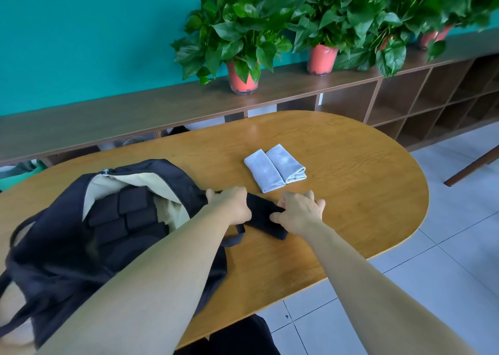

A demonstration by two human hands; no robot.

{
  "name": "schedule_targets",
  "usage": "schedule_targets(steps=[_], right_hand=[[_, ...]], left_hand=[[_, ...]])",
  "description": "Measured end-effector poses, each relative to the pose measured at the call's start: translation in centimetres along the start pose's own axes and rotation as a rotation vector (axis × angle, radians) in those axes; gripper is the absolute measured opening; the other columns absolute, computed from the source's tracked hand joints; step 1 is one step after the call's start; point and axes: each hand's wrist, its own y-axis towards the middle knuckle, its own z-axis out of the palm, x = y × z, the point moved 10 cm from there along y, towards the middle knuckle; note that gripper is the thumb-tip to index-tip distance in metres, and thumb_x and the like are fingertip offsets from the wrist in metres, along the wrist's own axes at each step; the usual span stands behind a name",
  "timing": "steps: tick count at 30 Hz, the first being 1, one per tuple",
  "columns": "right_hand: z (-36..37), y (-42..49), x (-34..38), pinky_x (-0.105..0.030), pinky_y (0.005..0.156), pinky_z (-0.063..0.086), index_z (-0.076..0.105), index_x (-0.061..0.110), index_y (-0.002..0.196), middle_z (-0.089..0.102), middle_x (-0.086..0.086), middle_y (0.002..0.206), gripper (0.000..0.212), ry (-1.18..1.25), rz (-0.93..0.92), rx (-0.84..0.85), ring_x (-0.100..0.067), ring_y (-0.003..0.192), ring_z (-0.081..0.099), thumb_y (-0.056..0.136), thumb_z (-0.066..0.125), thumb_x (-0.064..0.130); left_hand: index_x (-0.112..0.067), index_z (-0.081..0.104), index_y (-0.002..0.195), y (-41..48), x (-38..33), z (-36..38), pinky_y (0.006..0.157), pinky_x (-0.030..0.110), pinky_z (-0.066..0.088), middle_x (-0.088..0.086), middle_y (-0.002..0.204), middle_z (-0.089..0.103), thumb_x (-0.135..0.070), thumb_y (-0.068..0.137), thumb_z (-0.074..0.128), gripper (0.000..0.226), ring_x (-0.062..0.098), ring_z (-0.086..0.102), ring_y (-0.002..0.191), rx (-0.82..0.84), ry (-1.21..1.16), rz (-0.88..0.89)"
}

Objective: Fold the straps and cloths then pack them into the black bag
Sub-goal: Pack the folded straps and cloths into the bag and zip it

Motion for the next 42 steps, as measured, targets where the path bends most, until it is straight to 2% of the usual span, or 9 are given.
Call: schedule_targets(steps=[5, 9, 17, 21, 25, 31, 35, 37, 42], right_hand=[[-2.0, -1.8, 2.1, -0.033, 0.09, 0.024, 0.052, 0.028, 0.089, 0.044, 0.015, 0.078, 0.016, 0.068, -0.177, -0.127, -0.008, 0.101, 0.035, 0.083, 0.065, 0.032], [-3.0, -3.2, 3.2, -0.028, 0.091, 0.024, 0.049, 0.035, 0.078, 0.044, 0.013, 0.089, 0.021, 0.234, -0.229, -0.087, -0.006, 0.09, 0.027, 0.078, 0.069, 0.027], [-5.0, -5.3, 5.5, -0.016, 0.078, 0.023, 0.053, 0.034, 0.074, 0.062, 0.002, 0.098, 0.023, 0.412, -0.252, 0.018, -0.018, 0.101, 0.043, 0.073, 0.071, 0.02], [-5.3, -6.7, 9.4, -0.044, 0.095, 0.042, 0.056, 0.032, 0.079, 0.066, 0.013, 0.081, 0.017, 0.483, -0.343, 0.126, -0.018, 0.091, 0.058, 0.077, 0.068, 0.019], [-4.3, -7.7, 14.8, -0.05, 0.103, 0.035, 0.057, 0.035, 0.081, 0.066, 0.019, 0.076, 0.018, 0.447, -0.448, 0.174, -0.014, 0.085, 0.059, 0.08, 0.063, 0.018], [-0.4, -9.6, 22.7, -0.038, 0.099, 0.02, 0.057, 0.03, 0.092, 0.066, 0.008, 0.101, 0.013, 0.325, -0.532, 0.25, -0.014, 0.098, 0.053, 0.088, 0.06, 0.018], [2.0, -10.2, 25.7, -0.036, 0.102, 0.023, 0.059, 0.027, 0.11, 0.058, 0.009, 0.111, 0.021, 0.248, -0.551, 0.231, 0.002, 0.081, 0.034, 0.092, 0.056, 0.018], [3.6, -10.0, 26.3, -0.036, 0.104, 0.02, 0.059, 0.029, 0.114, 0.058, 0.012, 0.118, 0.024, 0.204, -0.537, 0.238, -0.001, 0.09, 0.039, 0.092, 0.056, 0.019], [5.7, -8.6, 25.9, -0.034, 0.1, 0.018, 0.058, 0.034, 0.11, 0.058, 0.014, 0.122, 0.024, 0.096, -0.473, 0.247, -0.009, 0.115, 0.047, 0.091, 0.056, 0.021]], left_hand=[[-0.03, 0.04, 0.126, -2.3, 0.4, -1.6, 0.088, 0.037, 0.023, -0.009, 0.111, 0.06, -0.046, 0.082, 0.064, 0.053, 0.017, 0.054, 0.106, -0.091, -0.022, 0.078], [-0.039, 0.036, 0.14, -4.2, 0.3, -3.3, 0.1, 0.04, 0.022, -0.01, 0.14, 0.039, -0.06, 0.077, 0.066, 0.073, 0.015, 0.035, 0.128, -0.151, -0.082, 0.167], [-0.03, 0.062, 0.093, -8.0, 2.4, -5.9, 0.097, 0.035, 0.034, -0.016, 0.101, 0.063, -0.054, 0.074, 0.074, 0.033, 0.012, 0.055, 0.1, -0.09, -0.439, 0.217], [-0.023, 0.064, 0.085, -10.0, 5.8, -7.4, 0.089, 0.035, 0.052, -0.004, 0.092, 0.07, -0.035, 0.072, 0.082, 0.025, 0.013, 0.065, 0.089, -0.085, -0.677, 0.237], [-0.019, 0.067, 0.084, -12.8, 10.7, -8.6, 0.079, 0.023, 0.05, -0.008, 0.085, 0.072, -0.029, 0.075, 0.081, 0.019, 0.004, 0.066, 0.08, -0.117, -0.747, 0.222], [-0.021, 0.07, 0.094, -16.3, 19.8, -8.2, 0.084, 0.023, 0.051, -0.009, 0.093, 0.073, -0.025, 0.08, 0.076, 0.015, 0.004, 0.067, 0.089, -0.172, -0.757, 0.09], [-0.034, 0.07, 0.087, -16.8, 24.1, -6.5, 0.093, 0.039, 0.05, -0.012, 0.093, 0.072, -0.036, 0.079, 0.073, 0.009, 0.005, 0.067, 0.091, -0.23, -0.736, 0.02], [-0.045, 0.065, 0.082, -16.4, 25.7, -5.1, 0.099, 0.046, 0.041, -0.023, 0.09, 0.068, -0.056, 0.074, 0.065, 0.013, 0.003, 0.063, 0.096, -0.23, -0.582, -0.04], [-0.038, 0.053, 0.095, -15.4, 25.4, -4.5, 0.095, 0.04, 0.03, -0.019, 0.092, 0.06, -0.052, 0.093, 0.047, 0.016, 0.008, 0.054, 0.095, -0.272, -0.321, -0.066]])
